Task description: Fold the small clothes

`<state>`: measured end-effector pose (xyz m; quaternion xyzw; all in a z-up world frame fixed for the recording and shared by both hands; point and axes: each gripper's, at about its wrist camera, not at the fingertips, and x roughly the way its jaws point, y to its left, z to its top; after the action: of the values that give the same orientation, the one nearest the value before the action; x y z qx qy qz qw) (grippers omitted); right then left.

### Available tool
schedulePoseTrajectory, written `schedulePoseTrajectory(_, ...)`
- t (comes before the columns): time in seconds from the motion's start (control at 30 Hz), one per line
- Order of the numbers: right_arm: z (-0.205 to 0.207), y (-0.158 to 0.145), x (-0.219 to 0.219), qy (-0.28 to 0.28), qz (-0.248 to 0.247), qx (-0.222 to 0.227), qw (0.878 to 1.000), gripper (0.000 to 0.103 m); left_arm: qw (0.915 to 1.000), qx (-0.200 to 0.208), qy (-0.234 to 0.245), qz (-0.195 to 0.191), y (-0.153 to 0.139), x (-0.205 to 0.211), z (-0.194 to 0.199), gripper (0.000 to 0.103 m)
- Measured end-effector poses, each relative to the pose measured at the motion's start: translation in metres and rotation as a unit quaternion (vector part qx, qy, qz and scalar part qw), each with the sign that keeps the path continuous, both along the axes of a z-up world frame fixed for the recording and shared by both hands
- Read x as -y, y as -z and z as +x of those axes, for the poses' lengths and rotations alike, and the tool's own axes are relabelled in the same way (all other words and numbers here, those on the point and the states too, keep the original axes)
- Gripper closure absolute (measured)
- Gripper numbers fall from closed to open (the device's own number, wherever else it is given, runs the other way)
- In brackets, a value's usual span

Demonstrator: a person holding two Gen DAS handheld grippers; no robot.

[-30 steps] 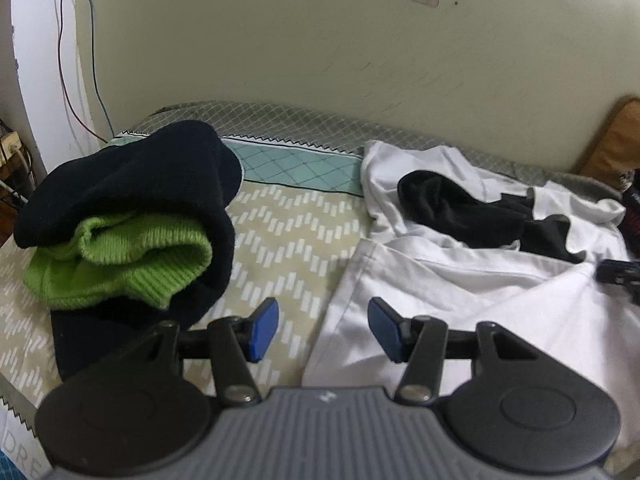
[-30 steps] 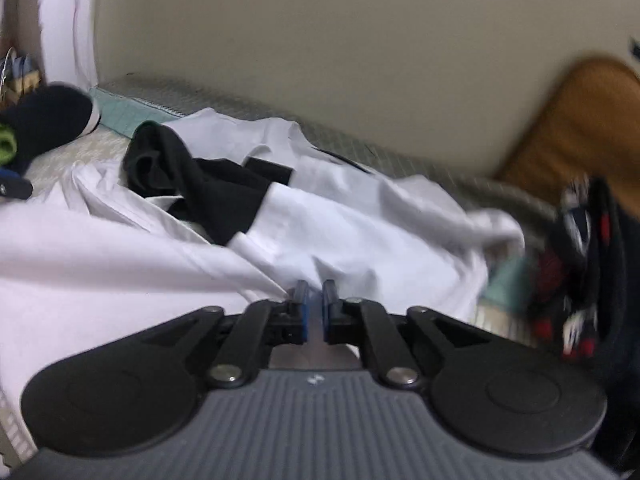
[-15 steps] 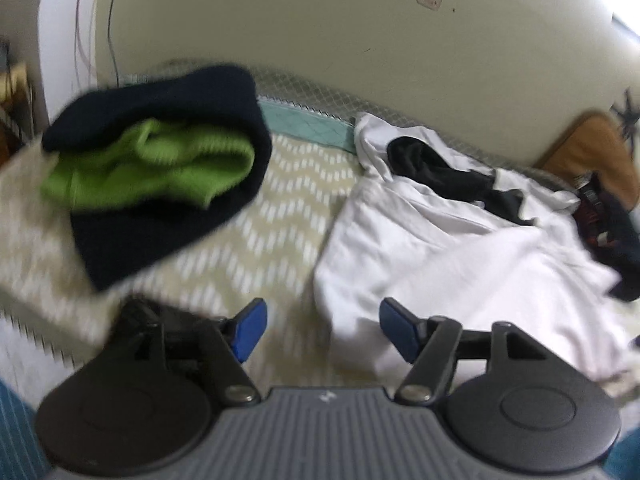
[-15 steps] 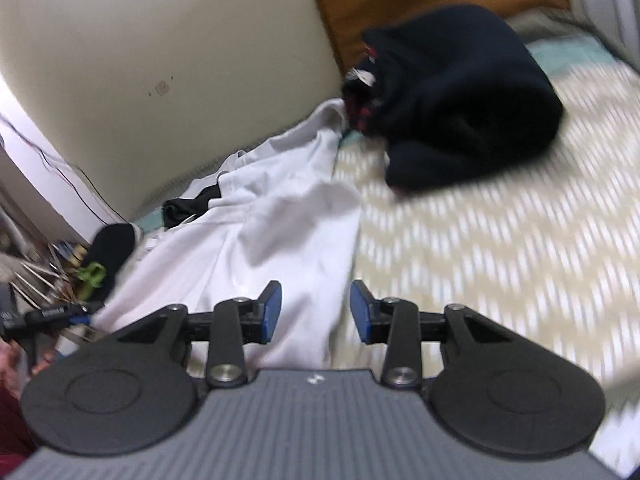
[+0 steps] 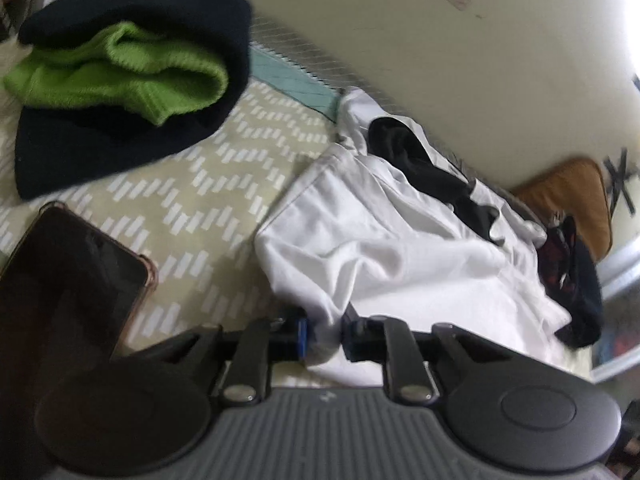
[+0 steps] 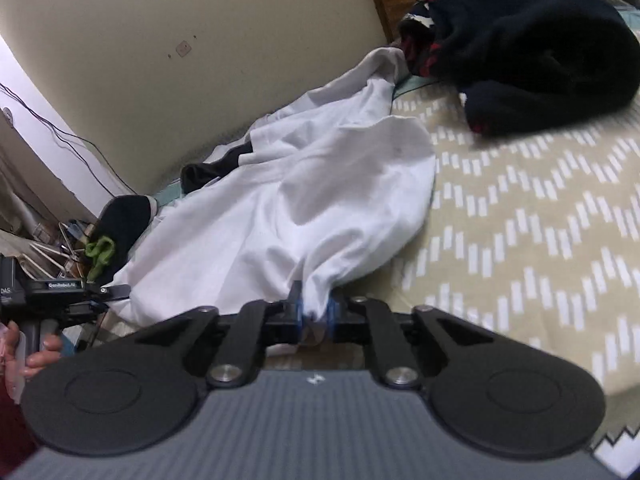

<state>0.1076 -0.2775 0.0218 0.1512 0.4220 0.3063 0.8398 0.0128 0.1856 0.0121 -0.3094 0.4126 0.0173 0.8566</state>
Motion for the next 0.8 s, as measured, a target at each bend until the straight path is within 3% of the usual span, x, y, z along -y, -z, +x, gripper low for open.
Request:
schedulePoseTrajectory(0.13,-0.013,-0.029,0.01,0.002,-0.022,0.042,0.999,0.093,0.9994,0.029,0.006,0.015,-0.024,-0.004,-0.02,0.092)
schedulePoseTrajectory(0.27,-0.029,-0.047,0.035,0.003,-0.031,0.046,0.998,0.094,0.9985,0.031,0.033,0.031,-0.039,0.005,-0.041,0.093)
schedulePoseTrajectory(0.5,-0.071,-0.041,0.052,-0.025,-0.05,-0.006,0.998,0.092,0.9974,0.0,0.052,0.049,-0.04,0.017,-0.086,0.092)
schedulePoseTrajectory(0.6,-0.067,-0.036,0.058,-0.013,-0.069,-0.01,0.997,0.077,0.9958,-0.007,0.046,0.079,-0.041,0.012,-0.1,0.077)
schedulePoseTrajectory(0.63,-0.058,-0.041,0.067,0.01,-0.072,-0.004,0.997,0.064,0.9954,0.003,0.044,0.085,-0.047,0.007,-0.103,0.07)
schedulePoseTrajectory(0.7,-0.041,-0.057,0.083,0.045,-0.058,0.016,0.997,0.063,0.9932,0.034,0.027,0.108,-0.068,-0.005,-0.106,0.064)
schedulePoseTrajectory(0.8,-0.011,-0.09,0.084,0.062,-0.061,0.066,0.994,0.063,0.9838,0.071,0.01,0.165,-0.104,-0.014,-0.086,0.063)
